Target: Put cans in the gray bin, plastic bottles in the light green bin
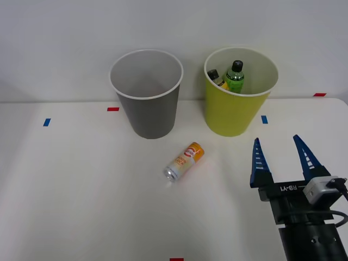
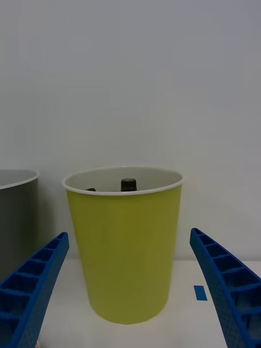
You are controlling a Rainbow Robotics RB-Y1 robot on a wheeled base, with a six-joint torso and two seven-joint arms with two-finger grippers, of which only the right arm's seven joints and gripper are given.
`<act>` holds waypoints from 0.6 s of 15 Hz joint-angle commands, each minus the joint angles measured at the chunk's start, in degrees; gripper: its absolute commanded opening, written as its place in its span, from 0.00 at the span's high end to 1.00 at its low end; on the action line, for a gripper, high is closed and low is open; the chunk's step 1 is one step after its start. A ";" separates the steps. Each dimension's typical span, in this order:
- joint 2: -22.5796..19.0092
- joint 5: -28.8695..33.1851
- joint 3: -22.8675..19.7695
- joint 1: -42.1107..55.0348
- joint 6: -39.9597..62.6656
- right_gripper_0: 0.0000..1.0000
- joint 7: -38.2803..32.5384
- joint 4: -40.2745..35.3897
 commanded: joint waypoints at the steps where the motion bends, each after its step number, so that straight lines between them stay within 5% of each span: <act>1: -0.39 2.54 -0.01 1.83 0.20 0.24 0.34 0.02; 5: 1.10 13.79 -3.35 7.11 3.36 0.24 -3.09 0.02; 9: 3.57 31.90 -6.25 12.73 3.45 0.24 -26.56 0.02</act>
